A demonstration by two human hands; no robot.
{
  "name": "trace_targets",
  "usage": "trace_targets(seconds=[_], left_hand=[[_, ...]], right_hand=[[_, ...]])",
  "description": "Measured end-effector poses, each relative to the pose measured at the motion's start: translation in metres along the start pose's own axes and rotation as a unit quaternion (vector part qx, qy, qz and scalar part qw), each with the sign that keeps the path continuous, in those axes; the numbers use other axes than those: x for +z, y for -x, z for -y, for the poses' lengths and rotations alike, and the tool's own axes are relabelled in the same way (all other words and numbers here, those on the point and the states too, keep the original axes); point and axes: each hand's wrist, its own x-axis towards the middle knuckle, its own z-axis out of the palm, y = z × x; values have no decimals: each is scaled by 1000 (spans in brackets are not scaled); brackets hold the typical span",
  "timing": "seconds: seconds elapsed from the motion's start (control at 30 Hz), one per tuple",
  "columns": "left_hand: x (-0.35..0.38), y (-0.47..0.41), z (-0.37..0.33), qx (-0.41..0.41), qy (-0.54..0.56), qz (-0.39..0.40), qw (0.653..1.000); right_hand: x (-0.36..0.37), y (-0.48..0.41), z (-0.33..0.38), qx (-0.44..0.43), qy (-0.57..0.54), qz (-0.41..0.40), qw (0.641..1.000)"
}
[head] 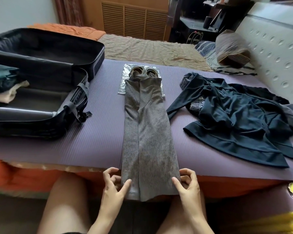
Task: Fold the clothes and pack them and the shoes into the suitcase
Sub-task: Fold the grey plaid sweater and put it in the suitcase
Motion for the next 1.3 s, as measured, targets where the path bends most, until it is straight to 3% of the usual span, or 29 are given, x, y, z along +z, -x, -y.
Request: trace_targets(seconds=[0.2, 0.43, 0.63, 0.97, 1.03, 1.13, 1.2, 1.3], left_hand=[[-8, 11, -9, 3, 55, 32, 998], [-8, 12, -18, -15, 42, 15, 999], [-11, 12, -43, -35, 144, 46, 988], [-9, -109, -115, -102, 302, 38, 947], [-5, -130, -112, -95, 227, 22, 969], [-5, -132, -95, -33, 1, -36, 999], [-3, -126, -79, -34, -53, -13, 998], [2, -121, -63, -33, -89, -6, 995]], right_hand=[[-10, 4, 11, -21, -31, 51, 998], [-13, 4, 17, -8, -38, 37, 999], [-19, -2, 29, 7, -74, 55, 996], [17, -120, 122, 111, -288, 52, 950], [28, -140, 112, 115, -238, 56, 963], [36, -142, 79, 53, -34, 31, 998], [34, -132, 61, 23, 64, 12, 998], [29, -122, 49, 20, 82, 16, 996]])
